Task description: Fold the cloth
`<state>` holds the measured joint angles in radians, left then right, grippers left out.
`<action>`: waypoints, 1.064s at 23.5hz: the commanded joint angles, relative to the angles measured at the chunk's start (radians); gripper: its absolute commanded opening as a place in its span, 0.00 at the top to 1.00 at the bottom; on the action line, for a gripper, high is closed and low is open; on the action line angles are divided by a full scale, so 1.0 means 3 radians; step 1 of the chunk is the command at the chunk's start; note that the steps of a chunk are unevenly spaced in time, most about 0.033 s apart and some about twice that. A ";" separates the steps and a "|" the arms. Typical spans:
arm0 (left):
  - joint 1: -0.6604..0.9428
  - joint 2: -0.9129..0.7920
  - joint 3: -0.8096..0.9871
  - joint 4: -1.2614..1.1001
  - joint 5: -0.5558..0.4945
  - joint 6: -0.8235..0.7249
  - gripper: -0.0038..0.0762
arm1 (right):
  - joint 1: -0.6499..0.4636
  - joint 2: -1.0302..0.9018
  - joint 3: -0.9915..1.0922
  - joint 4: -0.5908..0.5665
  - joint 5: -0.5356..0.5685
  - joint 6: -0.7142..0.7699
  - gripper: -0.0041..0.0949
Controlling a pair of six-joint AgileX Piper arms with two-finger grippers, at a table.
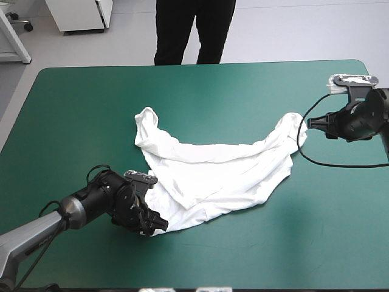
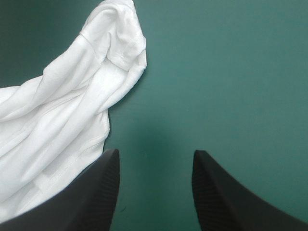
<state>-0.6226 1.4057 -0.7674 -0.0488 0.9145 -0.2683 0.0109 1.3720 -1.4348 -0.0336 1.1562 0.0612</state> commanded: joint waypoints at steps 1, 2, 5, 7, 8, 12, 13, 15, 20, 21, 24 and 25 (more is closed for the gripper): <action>-0.0017 -0.0045 0.0125 -0.0051 -0.0232 -0.0037 0.41 | 0.0004 -0.0089 -0.0074 -0.0040 -0.0138 -0.0003 0.51; -0.0017 -0.0045 0.0154 -0.0089 -0.0301 -0.0037 0.47 | 0.0004 -0.0089 -0.0074 -0.0040 -0.0145 -0.0003 0.51; -0.0017 -0.0045 0.0154 -0.0315 -0.0447 0.0029 0.69 | 0.0004 -0.0089 -0.0074 -0.0029 -0.0145 -0.0003 0.52; -0.0017 -0.0045 0.0154 -0.0513 -0.0562 0.0211 0.92 | 0.0004 -0.0089 -0.0074 -0.0029 -0.0145 -0.0003 0.51; -0.0017 -0.0045 0.0154 -0.0547 -0.0578 0.0285 0.96 | 0.0004 -0.0089 -0.0074 -0.0029 -0.0145 -0.0003 0.52; -0.0017 -0.0045 0.0154 -0.0550 -0.0571 0.0287 0.96 | 0.0004 -0.0083 -0.0074 -0.0029 -0.0119 -0.0003 0.51; -0.0017 -0.0045 0.0154 -0.0541 -0.0555 0.0287 0.96 | 0.0004 -0.0076 -0.0074 -0.0029 -0.0109 0.0006 0.50; -0.0017 -0.0045 0.0154 -0.0495 -0.0550 0.0287 0.96 | 0.0004 -0.0035 -0.0074 -0.0029 -0.0058 -0.0009 0.46; -0.0017 -0.0045 0.0154 -0.0462 -0.0523 0.0287 0.96 | 0.0004 0.0386 -0.0074 0.0425 0.0016 -0.0008 0.35; -0.0017 -0.0045 0.0154 -0.0462 -0.0523 0.0287 0.96 | 0.0004 0.0448 -0.0074 0.0462 0.0024 -0.0017 0.35; -0.0017 -0.0045 0.0154 -0.0462 -0.0514 0.0287 0.96 | 0.0235 0.0704 -0.0071 0.0431 -0.0048 -0.0033 0.35; -0.0017 -0.0045 0.0154 -0.0462 -0.0527 0.0287 0.96 | 0.0382 0.0807 -0.0071 0.0374 -0.0066 -0.0017 0.35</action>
<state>-0.6176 1.3861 -0.7276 -0.1495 0.7801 -0.1781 0.0710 1.6132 -1.4343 0.0880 1.1687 0.0611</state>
